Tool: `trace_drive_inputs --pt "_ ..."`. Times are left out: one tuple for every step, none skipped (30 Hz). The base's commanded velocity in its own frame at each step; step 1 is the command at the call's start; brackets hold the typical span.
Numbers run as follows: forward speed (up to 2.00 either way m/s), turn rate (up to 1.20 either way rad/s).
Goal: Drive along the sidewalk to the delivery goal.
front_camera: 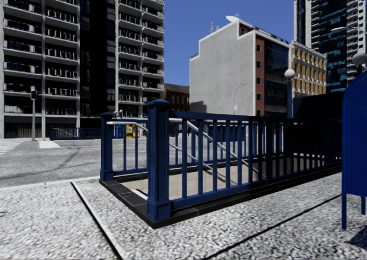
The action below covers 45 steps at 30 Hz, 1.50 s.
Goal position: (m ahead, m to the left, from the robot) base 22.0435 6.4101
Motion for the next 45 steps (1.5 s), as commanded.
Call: trace_drive_inputs --pt "-0.44 0.5" --pt "-0.44 0.5" --pt "-0.44 0.5" --pt "-0.44 0.5" --pt "-0.44 0.5" --pt "-0.44 0.5" --pt "-0.44 0.5" --pt "-0.44 0.5" --pt "-0.44 0.51" --pt "-0.44 0.51" --pt "-0.44 0.52" --pt "-0.44 0.52" --pt "-0.44 0.52" --pt "-0.44 0.52" --pt "-0.44 0.52" --pt "-0.44 0.52" --pt "-0.44 0.52" --pt "-0.44 0.52" --pt "-0.44 0.52" --pt "-0.44 0.52" --pt "-0.44 0.42" --pt "-0.44 0.42" --pt "0.0 0.17" --pt "0.0 0.0" --pt "0.0 0.0" --pt "0.0 0.0" --pt "0.0 0.0" --pt "0.0 0.0" --pt "0.0 0.0" --pt "0.0 0.0" --pt "0.0 0.0" --pt "0.0 0.0" --pt "0.0 0.0" --pt "0.0 0.0" --pt "0.0 0.0" --pt "0.0 0.0" --pt "0.0 0.0" --pt "0.0 0.0" --pt "0.0 0.17" --pt "0.0 0.3" --pt "0.0 0.3" --pt "0.04 0.36" --pt "0.27 0.37" --pt "0.51 0.37" --pt "0.74 0.37"
